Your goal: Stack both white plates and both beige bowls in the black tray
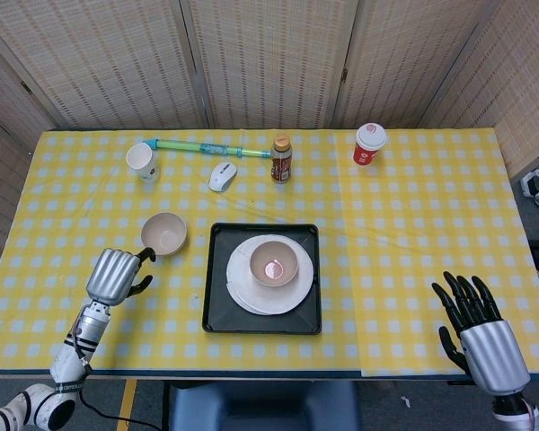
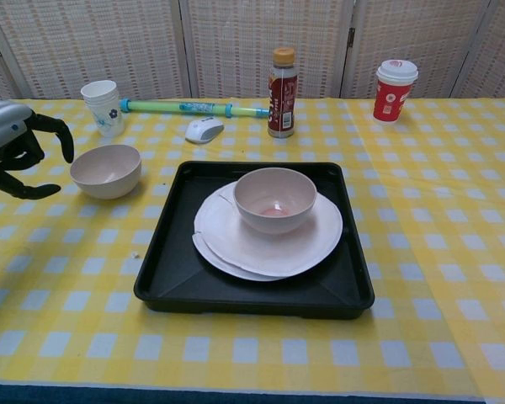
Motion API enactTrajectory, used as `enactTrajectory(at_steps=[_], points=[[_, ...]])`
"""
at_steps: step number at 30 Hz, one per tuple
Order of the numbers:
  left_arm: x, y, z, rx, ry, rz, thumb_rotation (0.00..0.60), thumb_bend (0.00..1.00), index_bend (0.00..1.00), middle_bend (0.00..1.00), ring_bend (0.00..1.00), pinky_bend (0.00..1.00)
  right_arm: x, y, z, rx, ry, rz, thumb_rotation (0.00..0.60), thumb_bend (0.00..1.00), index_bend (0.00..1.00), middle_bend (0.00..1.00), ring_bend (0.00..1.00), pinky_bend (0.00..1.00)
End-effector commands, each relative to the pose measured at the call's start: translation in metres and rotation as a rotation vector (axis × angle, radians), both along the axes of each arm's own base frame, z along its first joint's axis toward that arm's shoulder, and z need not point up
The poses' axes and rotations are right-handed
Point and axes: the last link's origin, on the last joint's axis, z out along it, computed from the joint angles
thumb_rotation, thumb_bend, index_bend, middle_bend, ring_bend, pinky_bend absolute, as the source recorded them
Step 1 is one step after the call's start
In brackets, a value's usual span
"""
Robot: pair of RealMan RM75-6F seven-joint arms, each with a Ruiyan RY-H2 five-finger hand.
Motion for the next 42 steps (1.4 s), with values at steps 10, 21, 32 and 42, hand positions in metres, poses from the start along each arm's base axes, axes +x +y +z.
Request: enactTrajectory(at_steps=[10,21,32,42], points=[[0.003,0.038,-0.025,-0.032,-0.03,0.041,0.6,0.36,0.48,1.0,1.0,1.0,-0.007,-0.007,0.0,0.031,-0.016,-0.037,0.6,0.56,0.01,0.0,0.0,0.0],[-0.003,0.052,-0.044,-0.092,-0.029,0.077,0.6,0.38,0.47,1.0,1.0,1.0,-0.009,-0.008,0.003,0.036,-0.058,-0.014,0.6,0.56,0.03,0.0,0.0,0.0],[-0.017,0.066,-0.049,-0.079,-0.019,0.11,0.6,0.38,0.5,1.0,1.0,1.0,-0.012,-0.009,0.0,0.043,-0.064,-0.018,0.6,0.56,0.03,0.0,0.0,0.0],[-0.021,0.068,-0.055,-0.127,-0.034,0.109,0.6,0.45,0.57,1.0,1.0,1.0,-0.013,-0.01,-0.001,0.029,-0.061,-0.01,0.6,0.56,0.03,0.0,0.0,0.0]])
